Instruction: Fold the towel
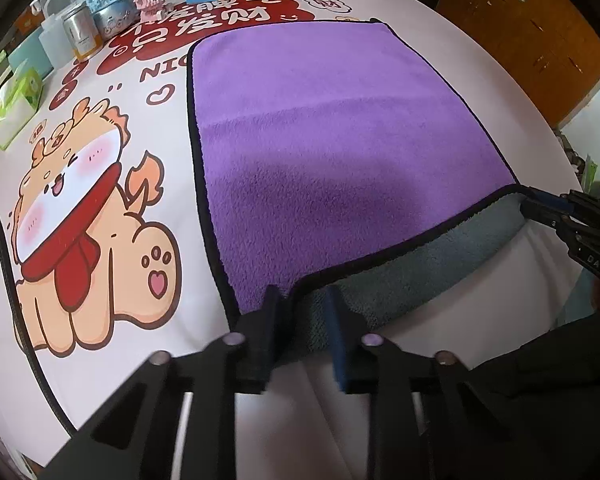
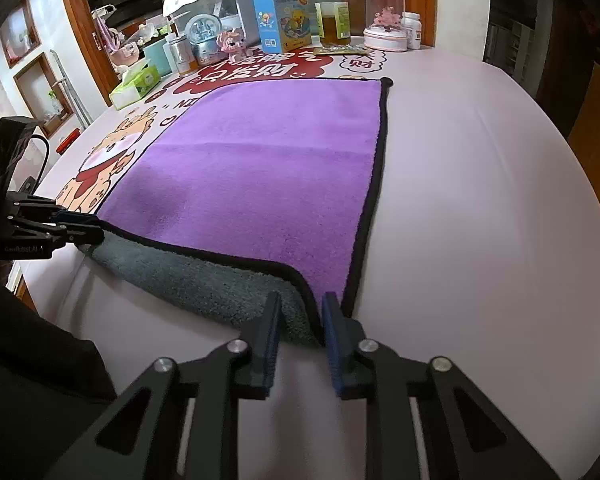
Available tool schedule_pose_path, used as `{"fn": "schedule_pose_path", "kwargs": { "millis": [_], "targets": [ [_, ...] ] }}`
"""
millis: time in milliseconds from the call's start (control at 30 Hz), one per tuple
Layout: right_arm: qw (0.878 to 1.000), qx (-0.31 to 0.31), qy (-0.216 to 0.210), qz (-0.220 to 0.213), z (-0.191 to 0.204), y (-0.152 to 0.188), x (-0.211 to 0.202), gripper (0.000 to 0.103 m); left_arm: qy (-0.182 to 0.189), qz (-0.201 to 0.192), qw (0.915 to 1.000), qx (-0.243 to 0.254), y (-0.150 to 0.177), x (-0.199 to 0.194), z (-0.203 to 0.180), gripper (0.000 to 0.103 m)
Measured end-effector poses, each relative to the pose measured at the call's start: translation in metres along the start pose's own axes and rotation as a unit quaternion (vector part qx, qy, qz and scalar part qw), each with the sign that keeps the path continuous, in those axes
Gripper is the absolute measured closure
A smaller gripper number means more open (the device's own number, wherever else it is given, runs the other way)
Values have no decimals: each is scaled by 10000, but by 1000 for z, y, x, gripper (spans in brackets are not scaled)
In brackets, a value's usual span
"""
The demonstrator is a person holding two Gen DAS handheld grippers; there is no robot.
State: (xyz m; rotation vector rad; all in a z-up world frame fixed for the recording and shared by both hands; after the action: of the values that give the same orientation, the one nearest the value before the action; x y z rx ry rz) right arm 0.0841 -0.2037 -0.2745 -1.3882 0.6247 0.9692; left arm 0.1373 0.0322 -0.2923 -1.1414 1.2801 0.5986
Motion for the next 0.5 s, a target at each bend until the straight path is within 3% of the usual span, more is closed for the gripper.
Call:
{"fn": "schedule_pose_path", "kwargs": {
  "millis": [167,500],
  "targets": [
    [10000,48,11,10,-4,0,0,97,36,10,10000,-45,2,-1,-2,96],
    [10000,33,29,11,-4,-2,0,98,-17,39,10000,-21,3,-2,-3,98]
  ]
}}
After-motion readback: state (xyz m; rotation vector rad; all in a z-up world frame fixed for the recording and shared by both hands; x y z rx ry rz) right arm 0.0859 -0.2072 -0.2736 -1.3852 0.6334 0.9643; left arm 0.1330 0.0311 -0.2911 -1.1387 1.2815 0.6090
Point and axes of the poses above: each gripper's, at about its wrist camera, not at the fingertips, and x roughly the way its jaws point, z to its left, y to its underside, the point moved 9 cm from there along x, roughly the way its jaws point
